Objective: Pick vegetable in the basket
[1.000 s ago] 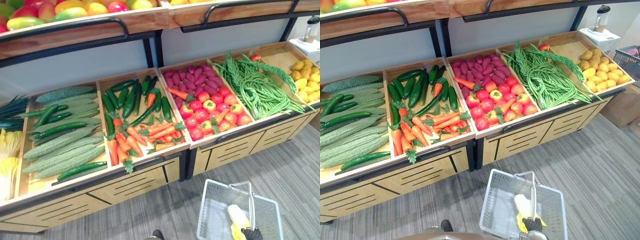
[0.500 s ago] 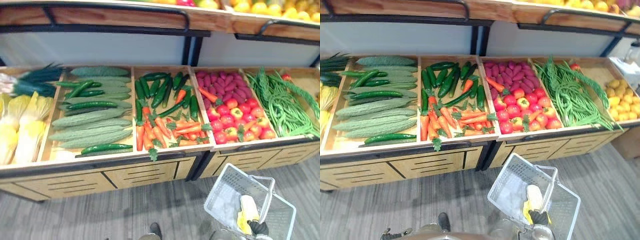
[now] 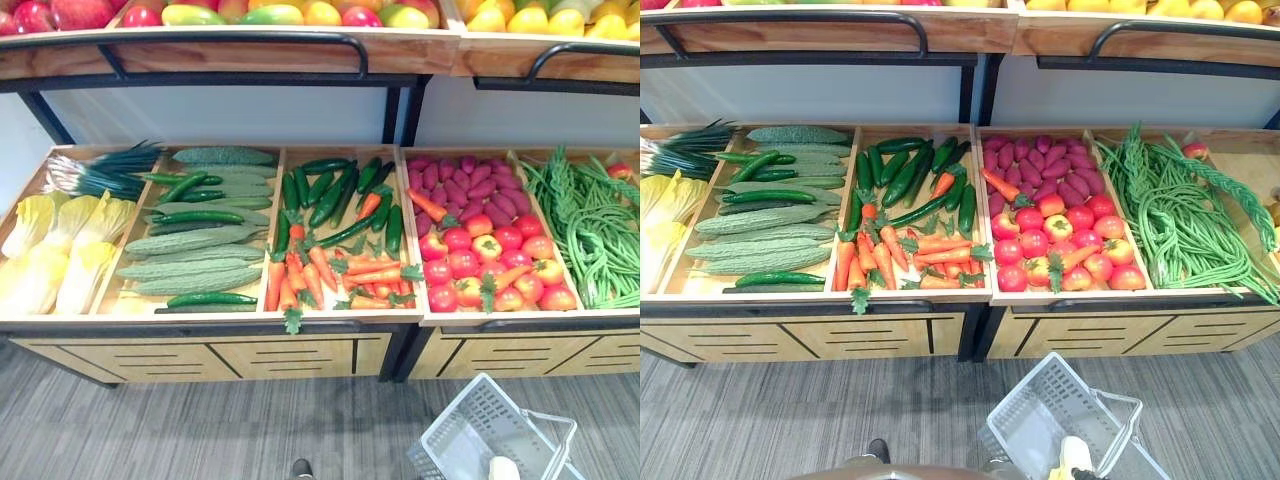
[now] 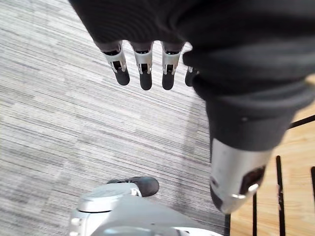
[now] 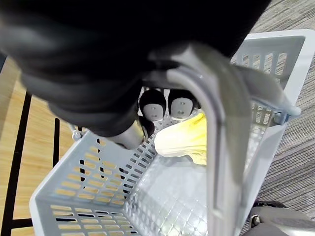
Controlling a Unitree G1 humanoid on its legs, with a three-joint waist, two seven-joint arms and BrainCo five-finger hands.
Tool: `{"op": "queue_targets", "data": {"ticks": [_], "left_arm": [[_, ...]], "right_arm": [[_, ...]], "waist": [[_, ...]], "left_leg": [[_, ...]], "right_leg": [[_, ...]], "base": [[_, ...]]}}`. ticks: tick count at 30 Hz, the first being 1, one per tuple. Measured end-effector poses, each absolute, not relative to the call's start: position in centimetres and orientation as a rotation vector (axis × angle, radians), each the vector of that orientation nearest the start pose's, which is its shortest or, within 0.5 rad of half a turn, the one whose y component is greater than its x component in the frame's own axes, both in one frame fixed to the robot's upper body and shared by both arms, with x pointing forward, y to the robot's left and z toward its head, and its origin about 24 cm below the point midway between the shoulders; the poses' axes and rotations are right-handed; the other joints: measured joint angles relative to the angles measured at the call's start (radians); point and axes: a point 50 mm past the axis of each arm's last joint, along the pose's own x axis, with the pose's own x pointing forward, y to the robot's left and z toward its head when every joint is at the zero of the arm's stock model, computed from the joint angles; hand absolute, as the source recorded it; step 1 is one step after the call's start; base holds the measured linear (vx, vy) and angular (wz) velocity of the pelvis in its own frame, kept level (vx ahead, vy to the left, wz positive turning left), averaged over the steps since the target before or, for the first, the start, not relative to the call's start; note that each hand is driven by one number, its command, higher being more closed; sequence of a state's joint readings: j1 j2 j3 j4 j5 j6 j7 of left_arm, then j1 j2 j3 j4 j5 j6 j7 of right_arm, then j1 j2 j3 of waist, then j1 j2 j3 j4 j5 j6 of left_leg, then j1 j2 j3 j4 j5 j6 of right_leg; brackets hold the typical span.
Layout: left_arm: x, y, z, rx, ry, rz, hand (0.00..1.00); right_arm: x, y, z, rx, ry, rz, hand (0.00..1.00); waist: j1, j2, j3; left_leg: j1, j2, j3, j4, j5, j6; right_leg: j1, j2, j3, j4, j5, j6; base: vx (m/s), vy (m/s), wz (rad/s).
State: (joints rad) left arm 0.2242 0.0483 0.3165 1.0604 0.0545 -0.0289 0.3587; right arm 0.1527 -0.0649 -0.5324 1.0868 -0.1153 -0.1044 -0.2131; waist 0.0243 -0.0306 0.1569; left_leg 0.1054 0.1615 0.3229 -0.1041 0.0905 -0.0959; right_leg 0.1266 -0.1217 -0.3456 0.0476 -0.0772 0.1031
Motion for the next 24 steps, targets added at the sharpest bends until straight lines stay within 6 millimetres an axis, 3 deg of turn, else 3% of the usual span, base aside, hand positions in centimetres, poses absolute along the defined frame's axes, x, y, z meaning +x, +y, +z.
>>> {"op": "queue_targets", "data": {"ticks": [2, 5, 9, 13, 18, 21, 24], "left_arm": [[3.0, 22.8, -16.1, 0.182, 1.207, 0.676, 0.0], [6.3, 23.9, -14.6, 0.319, 1.027, 0.707, 0.0], [12.5, 25.9, -10.1, 0.534, 0.656, 0.696, 0.0], [18.3, 25.8, -4.7, 0.668, 0.306, 0.622, 0.0], [21.2, 26.7, -0.3, 0.825, 0.022, 0.533, 0.0], [22.2, 26.9, 1.2, 0.911, -0.084, 0.464, 0.0], [23.1, 25.6, 1.9, 0.967, -0.178, 0.354, 0.0]], "right_arm": [[4.1, -24.8, -15.8, -0.03, 1.126, -0.694, 1.0], [4.3, -24.6, -15.8, -0.051, 1.118, -0.662, 1.0], [5.0, -24.2, -15.7, -0.083, 1.088, -0.605, 1.0], [5.7, -24.5, -15.4, -0.126, 1.052, -0.564, 1.0], [6.1, -25.0, -15.1, -0.148, 1.022, -0.564, 1.0], [6.4, -25.2, -15.0, -0.173, 1.014, -0.539, 1.0], [6.6, -25.2, -14.9, -0.178, 1.001, -0.527, 1.0]], "waist": [[-0.005, -0.003, -0.003], [-0.01, -0.007, -0.012], [-0.021, -0.015, -0.032], [-0.034, 0.008, -0.033], [-0.051, 0.034, -0.04], [-0.052, 0.035, -0.04], [-0.056, 0.037, -0.04]], "left_leg": [[-0.002, 0.002, 0.0, 0.0, -0.001, -0.002], [-0.003, -0.001, 0.011, 0.0, -0.013, -0.012], [-0.02, -0.013, 0.023, 0.0, -0.02, -0.004], [-0.019, -0.029, 0.025, 0.0, -0.028, 0.001], [-0.021, -0.032, 0.05, 0.0, -0.034, 0.0], [-0.013, -0.028, 0.077, 0.0, -0.035, -0.002], [-0.007, -0.026, 0.109, 0.0, -0.036, -0.003]], "right_leg": [[0.0, 0.003, 0.001, -0.004, -0.001, -0.001], [-0.003, 0.001, 0.011, -0.011, -0.001, -0.001], [-0.022, -0.008, 0.022, -0.013, 0.005, -0.004], [-0.021, -0.017, 0.025, -0.019, 0.007, 0.0], [-0.022, -0.017, 0.037, -0.034, 0.009, 0.002], [-0.021, -0.012, 0.058, -0.04, 0.009, 0.001], [-0.028, -0.009, 0.08, -0.043, 0.009, 0.001]], "base": [[0.05, -0.032, -0.03], [0.05, 0.012, -0.09], [0.07, 0.029, -0.07], [0.08, 0.023, 0.0], [0.08, 0.006, -0.07], [0.05, -0.015, -0.17], [0.02, -0.01, -0.2]]}}
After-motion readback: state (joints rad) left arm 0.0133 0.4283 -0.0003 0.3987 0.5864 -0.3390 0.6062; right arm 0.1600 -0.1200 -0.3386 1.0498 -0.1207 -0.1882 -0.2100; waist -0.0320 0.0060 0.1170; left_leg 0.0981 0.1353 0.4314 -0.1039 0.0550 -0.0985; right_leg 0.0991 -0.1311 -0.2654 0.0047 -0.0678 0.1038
